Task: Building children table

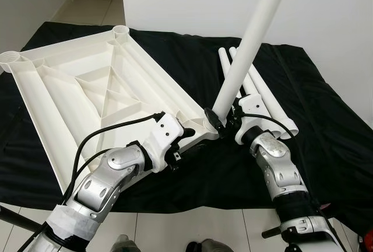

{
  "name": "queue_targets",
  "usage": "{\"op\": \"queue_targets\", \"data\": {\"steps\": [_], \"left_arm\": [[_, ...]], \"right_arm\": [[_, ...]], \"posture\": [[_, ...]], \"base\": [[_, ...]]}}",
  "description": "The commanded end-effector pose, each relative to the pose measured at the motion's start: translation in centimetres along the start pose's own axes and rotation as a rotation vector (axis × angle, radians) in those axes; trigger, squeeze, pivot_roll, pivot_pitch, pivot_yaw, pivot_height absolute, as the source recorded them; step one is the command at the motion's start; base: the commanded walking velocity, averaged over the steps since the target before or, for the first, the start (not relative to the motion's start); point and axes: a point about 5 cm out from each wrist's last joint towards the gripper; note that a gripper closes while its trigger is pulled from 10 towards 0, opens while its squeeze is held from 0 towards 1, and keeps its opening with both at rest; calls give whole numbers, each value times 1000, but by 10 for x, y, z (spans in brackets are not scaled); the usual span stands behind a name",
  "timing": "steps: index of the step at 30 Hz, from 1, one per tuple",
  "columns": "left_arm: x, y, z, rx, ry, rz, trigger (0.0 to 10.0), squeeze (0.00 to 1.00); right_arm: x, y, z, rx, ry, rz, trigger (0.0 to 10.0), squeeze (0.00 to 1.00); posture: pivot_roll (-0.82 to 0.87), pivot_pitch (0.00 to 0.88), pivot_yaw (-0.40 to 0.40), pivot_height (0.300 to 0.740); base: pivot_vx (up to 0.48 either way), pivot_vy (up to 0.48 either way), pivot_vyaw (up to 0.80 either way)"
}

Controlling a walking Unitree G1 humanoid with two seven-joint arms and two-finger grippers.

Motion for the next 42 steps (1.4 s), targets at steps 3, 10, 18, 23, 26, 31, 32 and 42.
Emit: {"op": "queue_targets", "data": {"steps": [3, 10, 18, 23, 26, 31, 32, 42], "left_arm": [[7, 2, 1, -2, 5, -94, 10000, 0], [6, 2, 1, -2, 8, -90, 10000, 0], [5, 0, 2, -6, 11, -81, 10000, 0], [5, -2, 1, -8, 11, -78, 10000, 0], [5, -2, 1, -9, 10, -80, 10000, 0], [6, -2, 1, -10, 11, -84, 10000, 0], [6, -2, 1, -11, 11, -84, 10000, 0], [7, -2, -1, -21, 11, -91, 10000, 0]], "right_arm": [[0, 5, -4, -14, -4, 86, 10000, 0], [-8, 23, -8, -36, -10, 204, 10000, 0], [-12, 32, -13, -43, -3, 267, 0, 0], [-11, 31, -16, -46, 7, 273, 0, 0], [-11, 30, -18, -47, 14, 271, 0, 0], [-10, 27, -19, -28, 53, 195, 10000, 0], [-10, 27, -18, -23, 55, 181, 10000, 0], [-25, 28, -11, 6, 64, -31, 10000, 0]], "posture": [[103, 0, -93, 740], [119, 0, -98, 740], [142, 0, -100, 740], [142, 0, -100, 740], [145, 0, -98, 740], [139, 0, -96, 740], [139, 0, -96, 740], [124, 0, -95, 740]], "base": [[0, 0, 0], [0, 0, 0], [0, 0, 0], [0, 0, 0], [0, 0, 0], [0, 0, 0], [0, 0, 0], [0, 0, 0]]}}
Point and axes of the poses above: a point about 5 cm out from each wrist's last joint towards the gripper, its own y axis pointing out of the wrist towards the gripper, its own z axis along the axis of the wrist's last joint, x = y × z, and after that the axes turned 1 degree about -y, right-handed
